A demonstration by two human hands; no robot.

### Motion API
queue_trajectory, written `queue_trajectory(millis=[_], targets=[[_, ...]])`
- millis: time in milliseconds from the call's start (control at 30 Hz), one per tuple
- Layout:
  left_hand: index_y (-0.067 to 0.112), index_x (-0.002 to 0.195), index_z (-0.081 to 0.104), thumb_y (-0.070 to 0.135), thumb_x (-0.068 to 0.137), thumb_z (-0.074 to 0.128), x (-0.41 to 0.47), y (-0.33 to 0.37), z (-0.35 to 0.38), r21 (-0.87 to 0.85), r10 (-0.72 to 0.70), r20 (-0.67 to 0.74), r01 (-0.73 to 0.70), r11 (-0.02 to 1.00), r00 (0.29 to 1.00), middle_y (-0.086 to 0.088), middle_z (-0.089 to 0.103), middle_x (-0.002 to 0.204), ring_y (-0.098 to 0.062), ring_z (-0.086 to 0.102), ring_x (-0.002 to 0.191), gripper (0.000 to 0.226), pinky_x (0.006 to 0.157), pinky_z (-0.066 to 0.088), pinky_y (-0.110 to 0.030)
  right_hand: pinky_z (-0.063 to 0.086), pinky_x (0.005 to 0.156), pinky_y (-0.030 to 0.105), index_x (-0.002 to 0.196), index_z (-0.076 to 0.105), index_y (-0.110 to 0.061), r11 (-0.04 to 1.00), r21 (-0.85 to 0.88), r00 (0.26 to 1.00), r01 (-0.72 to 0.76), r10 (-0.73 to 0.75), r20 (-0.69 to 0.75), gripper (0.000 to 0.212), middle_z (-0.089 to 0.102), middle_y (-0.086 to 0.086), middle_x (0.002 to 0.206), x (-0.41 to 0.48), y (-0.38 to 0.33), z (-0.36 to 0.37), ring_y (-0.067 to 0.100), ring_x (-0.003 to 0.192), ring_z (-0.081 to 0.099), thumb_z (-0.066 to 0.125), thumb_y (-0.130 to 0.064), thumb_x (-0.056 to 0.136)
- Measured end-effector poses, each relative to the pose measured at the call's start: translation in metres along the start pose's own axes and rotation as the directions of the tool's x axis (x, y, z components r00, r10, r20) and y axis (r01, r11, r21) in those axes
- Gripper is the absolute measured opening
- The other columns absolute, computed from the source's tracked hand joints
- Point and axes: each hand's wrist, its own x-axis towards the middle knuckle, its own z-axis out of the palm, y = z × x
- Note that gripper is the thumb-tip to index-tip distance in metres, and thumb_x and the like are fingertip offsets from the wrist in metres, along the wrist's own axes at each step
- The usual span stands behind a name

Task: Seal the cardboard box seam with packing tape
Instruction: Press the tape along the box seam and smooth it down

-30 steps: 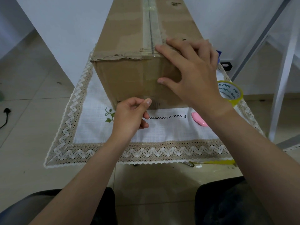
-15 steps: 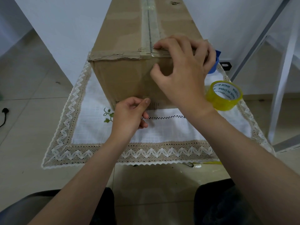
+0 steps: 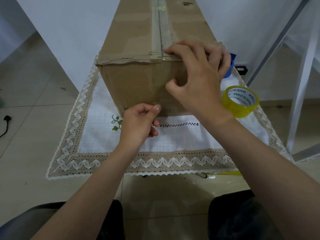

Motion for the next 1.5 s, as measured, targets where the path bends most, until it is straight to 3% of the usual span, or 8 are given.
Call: queue_trajectory(millis=[167,300,600,667,867,1167,1367,1500], targets=[[0.020,0.089,0.072,0.033,0.097,0.069,0.000,-0.001,0.000,0.001,0.003,-0.002,-0.003,1.000,1.000,0.006,0.063,0.051,-0.012,0.057,0.037,0.015,0.043,0.047,-0.022,0.029,0.107,0.047,0.115,0.073,-0.050,0.996,0.089,0.997,-0.022,0.028,-0.067,0.024,0.066,-0.027,0.124,0.013,0.011,-0.002,0.013,0.118,0.048,0.055,-0.051,0.099],[0.020,0.086,0.072,0.032,0.097,0.070,0.001,-0.001,0.000,-0.011,0.002,0.000,-0.002,1.000,1.000,0.006,0.063,0.051,-0.011,0.056,0.037,0.016,0.042,0.047,-0.021,0.031,0.100,0.047,0.123,0.070,-0.051,0.997,-0.010,0.994,0.078,-0.079,-0.072,0.029,0.066,-0.026,0.129,0.015,0.023,0.003,0.019,0.117,0.052,0.051,-0.061,0.103],[0.020,0.087,0.072,0.032,0.097,0.071,0.001,-0.002,0.000,-0.015,0.012,-0.007,-0.012,1.000,1.000,0.005,0.063,0.051,-0.012,0.056,0.037,0.015,0.043,0.046,-0.022,0.019,0.121,0.067,0.157,0.040,-0.035,0.945,-0.218,0.970,0.244,-0.237,0.060,0.092,0.045,0.000,0.157,-0.010,0.041,0.009,0.030,0.147,0.037,0.071,-0.070,0.078],[0.020,0.087,0.072,0.032,0.097,0.071,0.001,-0.002,0.001,-0.015,0.017,-0.008,-0.017,1.000,1.000,0.005,0.063,0.051,-0.012,0.056,0.037,0.015,0.042,0.045,-0.022,0.020,0.121,0.066,0.154,0.044,-0.036,0.955,-0.187,0.973,0.229,-0.226,0.038,0.087,0.048,-0.001,0.154,-0.010,0.040,0.008,0.030,0.145,0.039,0.072,-0.070,0.079],[0.019,0.088,0.072,0.032,0.097,0.070,0.001,-0.002,0.001,-0.009,0.015,-0.017,-0.015,1.000,1.000,0.005,0.064,0.052,-0.011,0.056,0.036,0.016,0.041,0.046,-0.021,0.037,0.105,0.055,0.125,0.071,-0.041,0.993,-0.032,0.978,0.113,-0.117,-0.174,0.034,0.066,-0.011,0.129,0.005,0.025,0.009,0.027,0.117,0.057,0.061,-0.060,0.098],[0.020,0.085,0.071,0.031,0.098,0.069,0.001,-0.003,0.003,-0.014,0.017,-0.020,-0.017,1.000,1.000,0.005,0.063,0.051,-0.012,0.055,0.035,0.017,0.040,0.045,-0.022,0.017,0.121,0.069,0.154,0.044,-0.033,0.951,-0.240,0.979,0.194,-0.203,-0.013,0.088,0.048,0.004,0.155,-0.016,0.039,0.017,0.031,0.145,0.034,0.069,-0.075,0.080],[0.018,0.087,0.072,0.032,0.097,0.070,0.002,-0.003,0.003,-0.011,0.022,-0.026,-0.023,1.000,0.999,0.005,0.063,0.051,-0.011,0.055,0.036,0.017,0.042,0.048,-0.022,0.039,0.108,0.059,0.122,0.071,-0.028,0.987,-0.125,0.981,0.104,-0.123,-0.152,0.051,0.066,0.004,0.122,0.005,0.019,0.010,0.036,0.116,0.058,0.061,-0.069,0.093],[0.019,0.088,0.071,0.032,0.098,0.069,0.003,-0.004,0.002,0.002,0.027,-0.031,-0.027,1.000,0.999,0.005,0.064,0.052,-0.011,0.056,0.036,0.016,0.043,0.051,-0.023,0.041,0.107,0.056,0.119,0.070,-0.026,0.988,-0.130,0.982,0.078,-0.099,-0.159,0.050,0.065,0.005,0.120,0.006,0.013,0.012,0.037,0.114,0.058,0.063,-0.067,0.091]])
